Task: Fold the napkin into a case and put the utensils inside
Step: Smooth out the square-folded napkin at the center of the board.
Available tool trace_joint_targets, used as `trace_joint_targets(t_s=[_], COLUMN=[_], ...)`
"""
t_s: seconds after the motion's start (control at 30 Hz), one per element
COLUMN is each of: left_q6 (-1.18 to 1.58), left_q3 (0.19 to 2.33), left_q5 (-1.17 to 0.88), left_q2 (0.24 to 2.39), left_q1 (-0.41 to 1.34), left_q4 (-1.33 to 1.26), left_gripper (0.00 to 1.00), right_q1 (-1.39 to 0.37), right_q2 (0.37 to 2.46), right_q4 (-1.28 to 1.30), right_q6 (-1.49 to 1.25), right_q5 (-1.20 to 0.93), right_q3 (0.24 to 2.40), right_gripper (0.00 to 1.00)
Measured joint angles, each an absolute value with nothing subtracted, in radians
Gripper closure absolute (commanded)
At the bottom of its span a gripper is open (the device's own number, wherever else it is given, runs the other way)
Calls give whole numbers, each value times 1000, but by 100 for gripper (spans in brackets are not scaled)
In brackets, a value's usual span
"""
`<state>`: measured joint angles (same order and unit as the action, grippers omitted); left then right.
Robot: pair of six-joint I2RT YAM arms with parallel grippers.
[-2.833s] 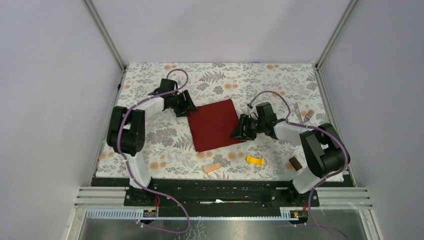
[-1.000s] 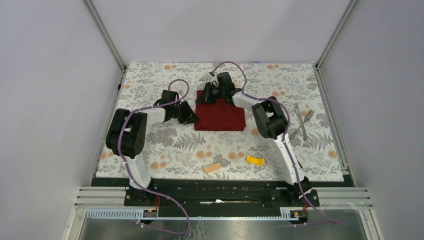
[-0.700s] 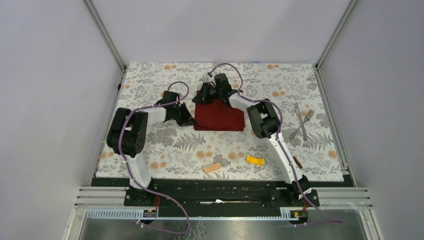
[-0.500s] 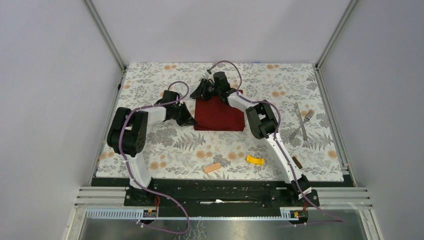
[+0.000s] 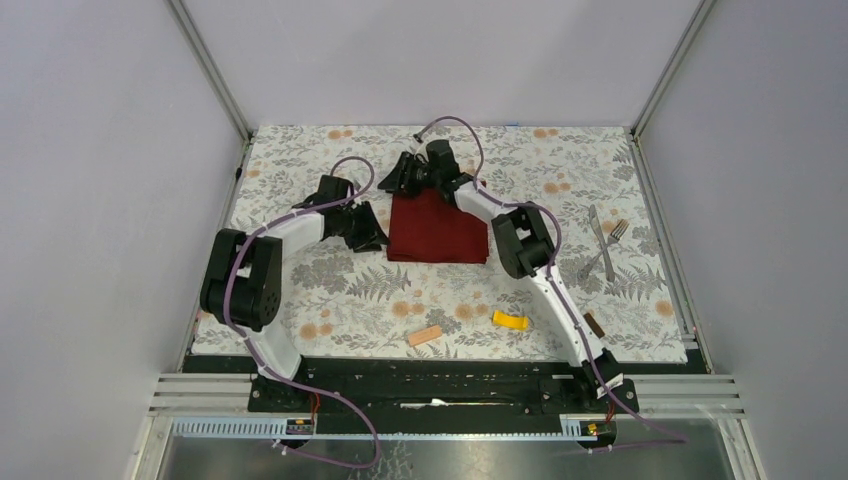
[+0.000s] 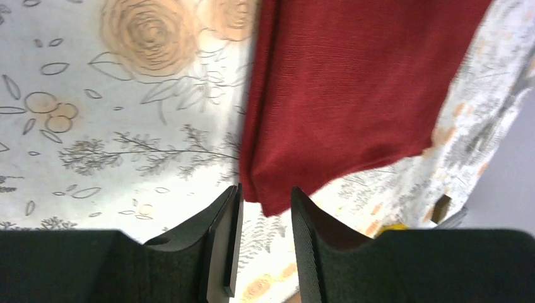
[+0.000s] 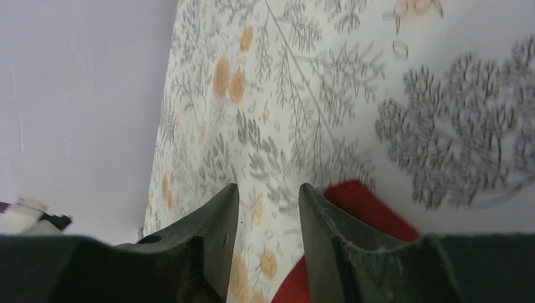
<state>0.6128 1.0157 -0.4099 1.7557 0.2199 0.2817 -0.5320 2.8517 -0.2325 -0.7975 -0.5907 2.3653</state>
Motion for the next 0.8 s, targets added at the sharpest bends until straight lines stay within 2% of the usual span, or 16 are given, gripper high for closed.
trace_joint_targets(t_s=[0.27, 0.5, 0.67, 0.8], left_q6=[632, 648, 636, 644], left_q3=[1036, 1029, 993, 947], left_q5=[-530, -580, -534, -539], left_q2=[1738, 1815, 1851, 1837], left_q1=[226, 234, 231, 226], left_q4=[216, 160, 173, 116], left_gripper=[73, 77, 79, 81], right_q1=[-530, -518, -469, -422], right_q2=[2570, 2400, 2341, 2240], right_q4=[-216, -448, -568, -464], right_q6=[-809, -950, -1019, -941], right_q5=[-616, -707, -762, -774], right_q3=[2027, 1674, 1386, 1278], right_gripper=[54, 57, 49, 43])
